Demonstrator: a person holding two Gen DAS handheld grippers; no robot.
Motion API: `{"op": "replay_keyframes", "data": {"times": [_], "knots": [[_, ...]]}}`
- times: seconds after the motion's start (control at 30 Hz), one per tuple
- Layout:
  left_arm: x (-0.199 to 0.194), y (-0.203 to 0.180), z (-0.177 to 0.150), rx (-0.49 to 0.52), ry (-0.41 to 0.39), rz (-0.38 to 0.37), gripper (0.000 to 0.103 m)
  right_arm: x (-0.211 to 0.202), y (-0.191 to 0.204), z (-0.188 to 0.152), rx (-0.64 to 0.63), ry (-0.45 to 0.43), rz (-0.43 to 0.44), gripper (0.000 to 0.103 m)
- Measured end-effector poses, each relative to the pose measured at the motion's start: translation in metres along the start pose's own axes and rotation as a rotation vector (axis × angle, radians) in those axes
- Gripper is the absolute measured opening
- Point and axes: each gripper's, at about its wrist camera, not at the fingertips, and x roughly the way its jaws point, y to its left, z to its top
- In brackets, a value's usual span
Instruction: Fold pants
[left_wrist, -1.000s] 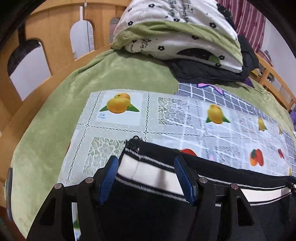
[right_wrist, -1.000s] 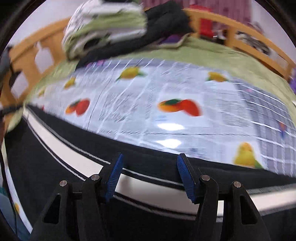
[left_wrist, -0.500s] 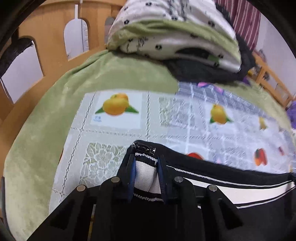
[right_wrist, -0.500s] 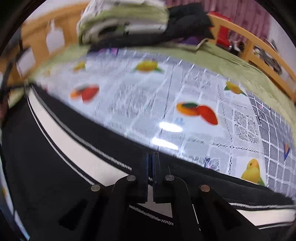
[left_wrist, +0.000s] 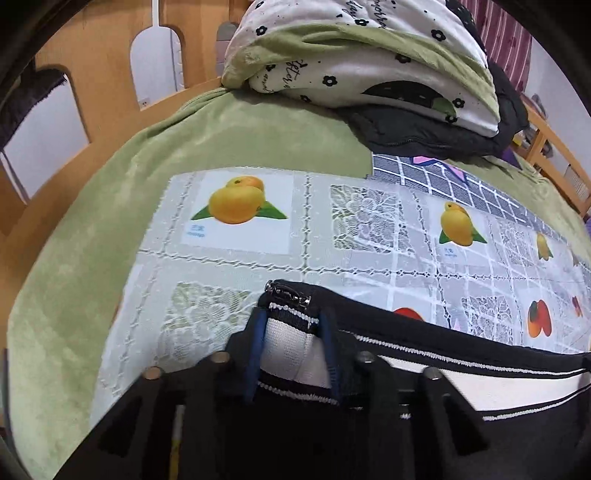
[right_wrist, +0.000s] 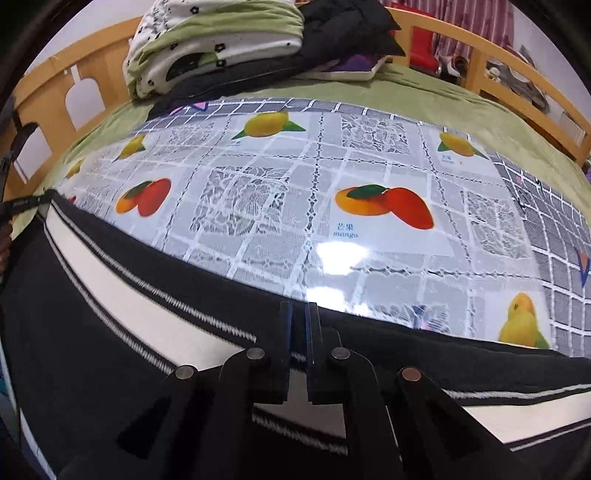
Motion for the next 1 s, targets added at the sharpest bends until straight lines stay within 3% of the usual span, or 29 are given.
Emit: {"op": "replay_keyframes", "data": {"times": [0.03, 0.07, 0.1, 0.17, 0.3, 0.43, 0.47, 0.5, 0.53, 0.67, 0.83, 0.93, 1.0], "knots": [[-0.005, 0.001, 0.0, 0.007, -0.007, 0.004, 0.04, -0.007, -0.003, -0.001, -0.009, -0.008, -0.001, 0.027], [-0.009, 0.002, -0.001, 0.012, -0.017, 0.007, 0.048, -0.019, -0.011, -0.003, -0.016, -0.033, -0.024, 0.053], [-0.013, 0.004, -0.003, 0.014, -0.027, 0.013, 0.055, -0.032, -0.021, -0.008, -0.018, -0.071, -0.05, 0.062], [-0.02, 0.007, -0.006, 0.006, -0.041, 0.007, 0.056, -0.047, -0.042, -0.016, -0.008, -0.111, -0.087, 0.067], [-0.016, 0.009, -0.011, -0.032, -0.026, -0.07, 0.056, -0.051, -0.092, -0.029, 0.071, -0.06, -0.096, 0.067], [-0.001, 0.001, -0.009, -0.018, -0.016, 0.004, 0.056, -0.026, -0.107, -0.034, 0.04, 0.009, -0.117, 0.062], [0.003, 0.002, -0.009, -0.031, -0.015, 0.002, 0.055, -0.019, -0.106, -0.035, 0.018, 0.012, -0.118, 0.047], [0.007, 0.002, -0.01, -0.04, -0.012, -0.005, 0.031, -0.014, -0.101, -0.036, -0.021, 0.01, -0.103, 0.018], [0.009, 0.002, -0.01, -0.041, -0.017, -0.025, 0.024, -0.013, -0.097, -0.035, -0.042, 0.01, -0.069, 0.007], [-0.003, 0.005, -0.006, -0.074, -0.086, -0.075, 0.02, -0.015, -0.089, -0.031, -0.058, -0.031, -0.117, 0.004], [0.021, -0.001, -0.004, -0.078, -0.029, -0.036, 0.023, -0.011, -0.099, -0.037, 0.028, -0.046, -0.087, 0.006], [0.011, -0.001, 0.001, -0.069, -0.015, -0.008, 0.033, -0.018, -0.098, -0.032, 0.075, -0.024, -0.104, 0.01], [-0.001, 0.004, 0.002, -0.086, -0.014, 0.007, 0.047, -0.026, -0.094, -0.026, 0.089, -0.034, -0.129, 0.016]]}}
